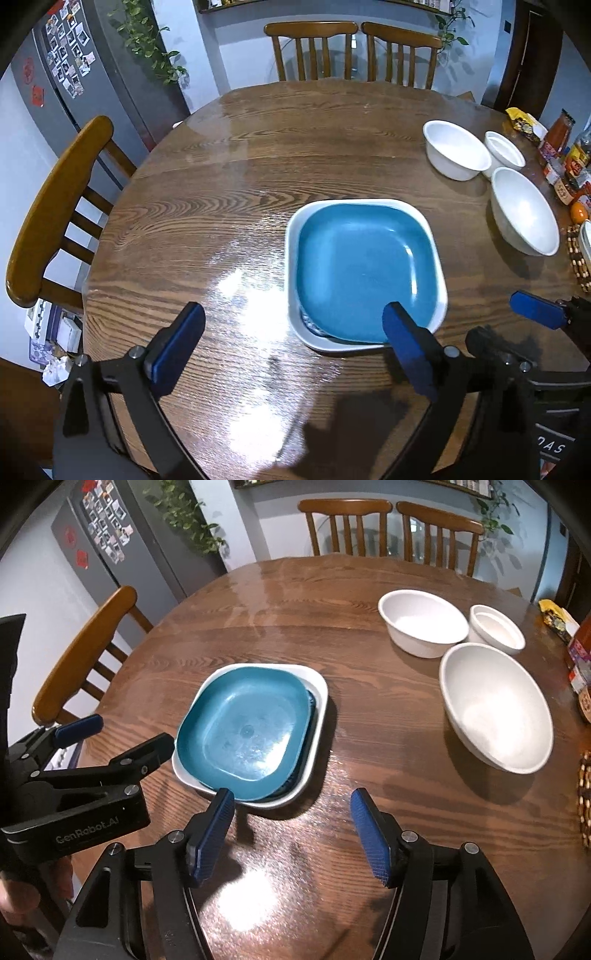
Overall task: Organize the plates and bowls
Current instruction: 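Move both grippers to the rim of the large white bowl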
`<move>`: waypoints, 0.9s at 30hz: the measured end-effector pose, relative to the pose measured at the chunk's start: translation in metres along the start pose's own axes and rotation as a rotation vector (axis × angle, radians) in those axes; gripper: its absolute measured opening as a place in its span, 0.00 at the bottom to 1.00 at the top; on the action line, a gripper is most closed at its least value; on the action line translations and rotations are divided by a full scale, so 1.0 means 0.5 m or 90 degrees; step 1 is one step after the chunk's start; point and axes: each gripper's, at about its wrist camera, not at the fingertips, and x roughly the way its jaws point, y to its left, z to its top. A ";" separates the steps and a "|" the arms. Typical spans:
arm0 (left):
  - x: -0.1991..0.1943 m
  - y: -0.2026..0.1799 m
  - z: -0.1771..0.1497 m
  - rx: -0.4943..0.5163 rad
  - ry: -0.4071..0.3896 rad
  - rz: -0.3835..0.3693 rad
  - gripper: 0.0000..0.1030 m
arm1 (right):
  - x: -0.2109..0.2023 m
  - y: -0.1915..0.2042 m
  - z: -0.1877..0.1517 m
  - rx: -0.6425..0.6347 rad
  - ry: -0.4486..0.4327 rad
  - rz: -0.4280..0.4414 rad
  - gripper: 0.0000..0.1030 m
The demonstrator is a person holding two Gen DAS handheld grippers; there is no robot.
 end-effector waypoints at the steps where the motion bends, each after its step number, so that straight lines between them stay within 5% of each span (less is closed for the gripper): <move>1: -0.003 -0.005 -0.001 0.000 0.001 -0.004 0.96 | -0.006 -0.005 -0.003 0.002 -0.003 0.000 0.64; 9: -0.006 -0.065 -0.008 0.008 0.023 -0.075 0.99 | -0.062 -0.123 -0.043 0.100 -0.026 -0.013 0.64; 20: -0.014 -0.226 0.049 0.082 -0.025 -0.124 0.99 | -0.137 -0.328 -0.084 0.286 -0.081 -0.082 0.64; 27: -0.016 -0.319 0.072 0.110 -0.015 -0.156 0.99 | -0.175 -0.386 -0.085 0.299 -0.095 -0.119 0.64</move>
